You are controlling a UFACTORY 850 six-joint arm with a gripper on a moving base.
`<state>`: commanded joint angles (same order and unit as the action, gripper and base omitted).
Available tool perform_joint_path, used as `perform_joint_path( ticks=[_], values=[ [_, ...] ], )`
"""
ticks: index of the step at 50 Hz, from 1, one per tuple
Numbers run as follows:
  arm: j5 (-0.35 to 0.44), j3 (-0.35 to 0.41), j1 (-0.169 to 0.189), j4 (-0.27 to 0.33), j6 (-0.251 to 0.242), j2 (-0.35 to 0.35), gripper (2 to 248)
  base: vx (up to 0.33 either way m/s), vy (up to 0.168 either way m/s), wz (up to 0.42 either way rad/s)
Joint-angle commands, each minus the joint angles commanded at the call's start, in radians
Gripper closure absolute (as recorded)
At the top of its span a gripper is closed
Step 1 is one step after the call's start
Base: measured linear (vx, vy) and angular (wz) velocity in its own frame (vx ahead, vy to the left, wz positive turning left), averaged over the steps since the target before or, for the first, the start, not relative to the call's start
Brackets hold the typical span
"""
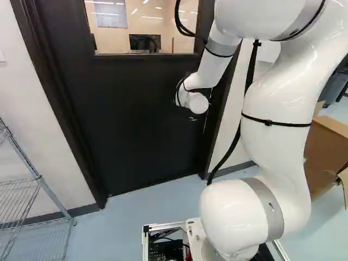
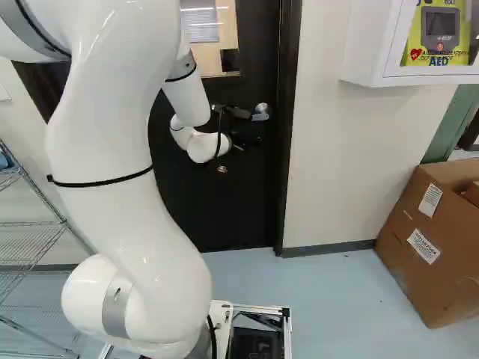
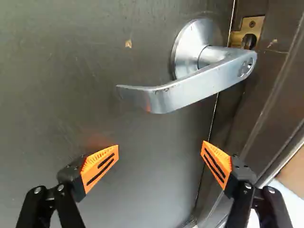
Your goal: Open the door and move inside
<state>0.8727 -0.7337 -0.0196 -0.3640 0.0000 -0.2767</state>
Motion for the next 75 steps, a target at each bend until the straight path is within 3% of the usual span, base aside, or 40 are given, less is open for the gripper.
perform_joint_path(
  ticks=[75],
  values=[
    [0.000, -0.342, -0.097, -0.005, 0.000, -0.273, 3, 0.000, 0.000, 0.000]
  ],
)
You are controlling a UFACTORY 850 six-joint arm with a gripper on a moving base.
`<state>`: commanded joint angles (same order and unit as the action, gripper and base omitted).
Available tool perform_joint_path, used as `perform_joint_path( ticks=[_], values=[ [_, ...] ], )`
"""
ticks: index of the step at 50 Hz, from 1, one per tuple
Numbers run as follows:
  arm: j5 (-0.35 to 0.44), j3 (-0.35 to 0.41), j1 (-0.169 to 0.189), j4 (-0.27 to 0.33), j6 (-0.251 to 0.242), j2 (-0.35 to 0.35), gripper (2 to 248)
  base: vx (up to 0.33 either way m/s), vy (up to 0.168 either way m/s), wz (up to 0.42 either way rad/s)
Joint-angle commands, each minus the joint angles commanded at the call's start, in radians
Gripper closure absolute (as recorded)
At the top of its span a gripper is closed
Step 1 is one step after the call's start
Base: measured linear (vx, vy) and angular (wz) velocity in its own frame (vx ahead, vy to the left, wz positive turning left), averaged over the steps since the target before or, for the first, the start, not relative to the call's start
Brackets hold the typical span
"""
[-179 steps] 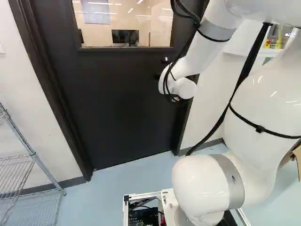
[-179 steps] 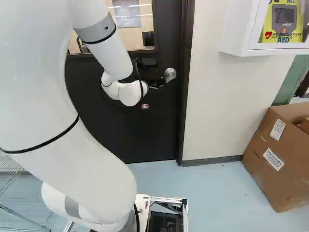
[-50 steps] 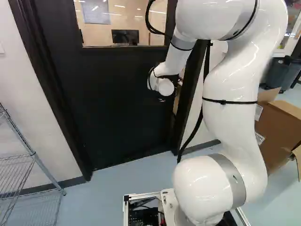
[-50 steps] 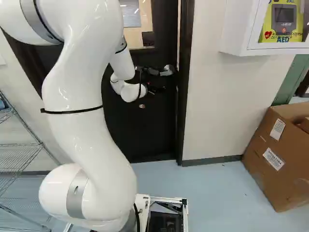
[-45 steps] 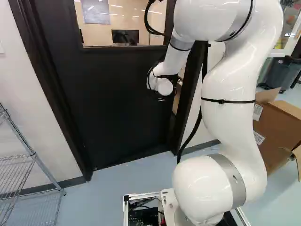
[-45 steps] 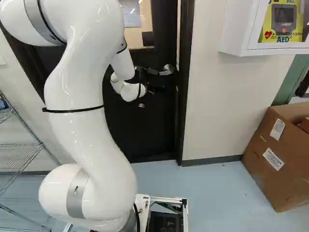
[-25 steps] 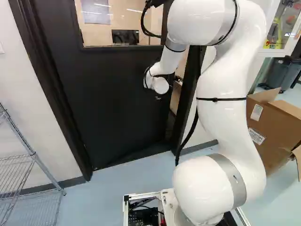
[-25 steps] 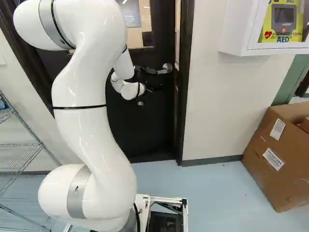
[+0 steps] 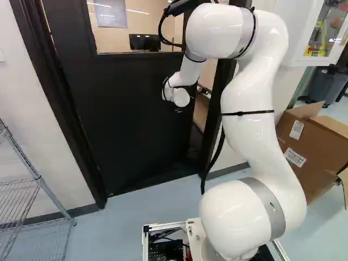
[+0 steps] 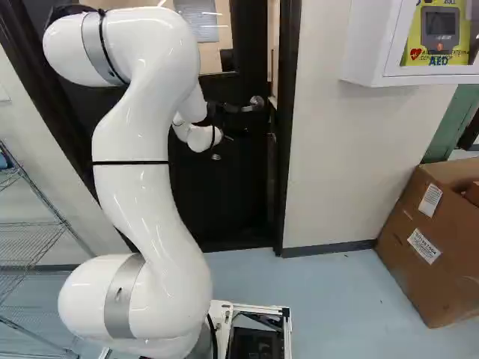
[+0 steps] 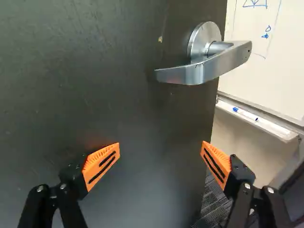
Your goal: Open the door and move inside
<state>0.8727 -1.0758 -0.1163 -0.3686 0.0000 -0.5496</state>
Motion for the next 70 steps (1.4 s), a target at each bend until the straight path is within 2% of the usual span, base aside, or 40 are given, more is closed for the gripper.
perform_joint_path(
  ticks=[15, 24, 31, 42, 49, 62, 70],
  values=[
    [0.000, -0.067, -0.016, 0.000, 0.000, -0.050, 3, 0.000, 0.000, 0.000],
    [0.000, -0.079, -0.019, 0.000, 0.000, -0.059, 3, 0.000, 0.000, 0.000],
    [0.000, -0.073, -0.020, 0.000, 0.000, -0.055, 3, 0.000, 0.000, 0.000],
    [0.000, -0.017, -0.023, 0.014, 0.000, -0.013, 3, 0.000, 0.000, 0.000],
    [-0.008, 0.025, -0.026, 0.063, 0.000, 0.019, 3, 0.000, 0.000, 0.000],
    [-0.039, 0.098, -0.044, 0.194, 0.000, 0.075, 3, 0.000, 0.000, 0.000],
    [-0.060, 0.105, -0.062, 0.277, 0.000, 0.080, 3, 0.000, 0.000, 0.000]
  ],
)
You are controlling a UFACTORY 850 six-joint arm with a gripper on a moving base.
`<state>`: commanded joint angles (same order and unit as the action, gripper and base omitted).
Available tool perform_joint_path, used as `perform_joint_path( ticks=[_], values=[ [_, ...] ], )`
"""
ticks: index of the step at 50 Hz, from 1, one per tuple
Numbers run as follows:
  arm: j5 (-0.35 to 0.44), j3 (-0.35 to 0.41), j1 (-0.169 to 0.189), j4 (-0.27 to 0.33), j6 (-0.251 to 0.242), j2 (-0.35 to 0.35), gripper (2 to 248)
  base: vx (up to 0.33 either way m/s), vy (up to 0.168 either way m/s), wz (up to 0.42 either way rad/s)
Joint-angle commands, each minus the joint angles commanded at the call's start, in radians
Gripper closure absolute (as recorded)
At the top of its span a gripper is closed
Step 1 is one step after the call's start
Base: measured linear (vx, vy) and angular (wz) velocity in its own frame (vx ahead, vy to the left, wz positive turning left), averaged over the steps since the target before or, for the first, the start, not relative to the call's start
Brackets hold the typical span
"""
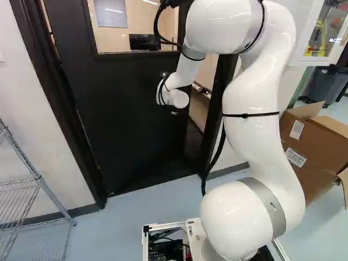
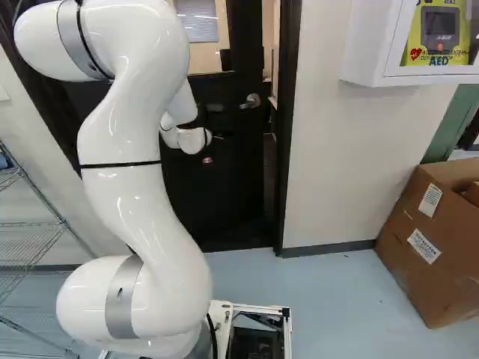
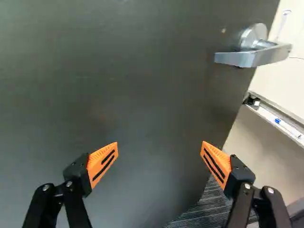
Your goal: Open the door and move inside
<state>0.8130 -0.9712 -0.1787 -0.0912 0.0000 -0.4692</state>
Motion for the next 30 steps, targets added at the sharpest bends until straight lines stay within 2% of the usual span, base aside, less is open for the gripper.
perform_joint_path(
  ticks=[11, 30],
  values=[
    [-0.022, -0.048, -0.022, 0.102, 0.000, -0.037, 3, 0.000, 0.000, 0.000],
    [-0.025, -0.156, -0.055, 0.121, 0.000, -0.119, 3, 0.000, 0.000, 0.000]
  ],
)
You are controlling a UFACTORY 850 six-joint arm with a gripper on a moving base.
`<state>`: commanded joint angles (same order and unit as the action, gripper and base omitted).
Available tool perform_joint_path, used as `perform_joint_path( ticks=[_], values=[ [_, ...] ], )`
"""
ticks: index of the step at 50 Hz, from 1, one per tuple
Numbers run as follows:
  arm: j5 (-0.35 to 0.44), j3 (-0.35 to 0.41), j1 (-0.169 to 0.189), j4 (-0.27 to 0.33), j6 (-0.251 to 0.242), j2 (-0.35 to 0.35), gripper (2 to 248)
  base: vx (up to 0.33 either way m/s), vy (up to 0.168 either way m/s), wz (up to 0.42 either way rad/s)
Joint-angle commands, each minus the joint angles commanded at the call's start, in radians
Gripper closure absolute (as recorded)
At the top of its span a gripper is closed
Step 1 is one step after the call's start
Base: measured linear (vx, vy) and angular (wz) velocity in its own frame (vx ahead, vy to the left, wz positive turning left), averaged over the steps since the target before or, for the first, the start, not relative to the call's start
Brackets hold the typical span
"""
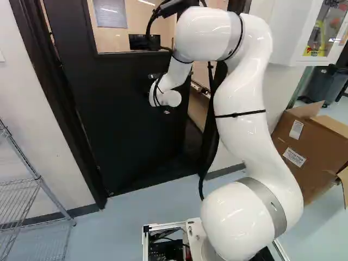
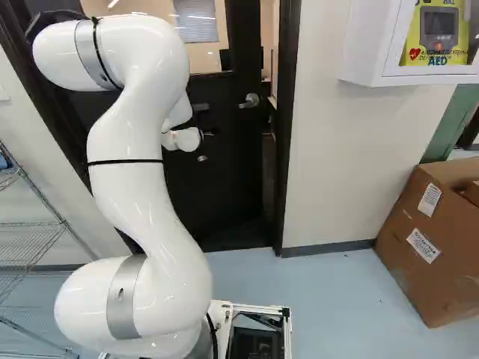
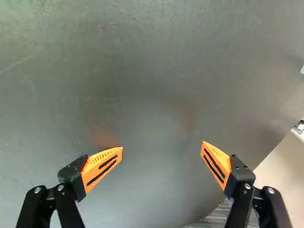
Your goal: Open the door and move inside
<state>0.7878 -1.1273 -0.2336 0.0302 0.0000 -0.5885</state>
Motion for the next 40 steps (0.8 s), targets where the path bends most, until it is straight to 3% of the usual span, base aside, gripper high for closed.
perform_joint_path(
  ticks=[29, 40],
  values=[
    [0.000, -0.179, -0.045, 0.000, 0.000, -0.131, 3, 0.000, 0.000, 0.000],
    [0.000, -0.201, -0.050, 0.000, 0.000, -0.147, 3, 0.000, 0.000, 0.000]
  ],
)
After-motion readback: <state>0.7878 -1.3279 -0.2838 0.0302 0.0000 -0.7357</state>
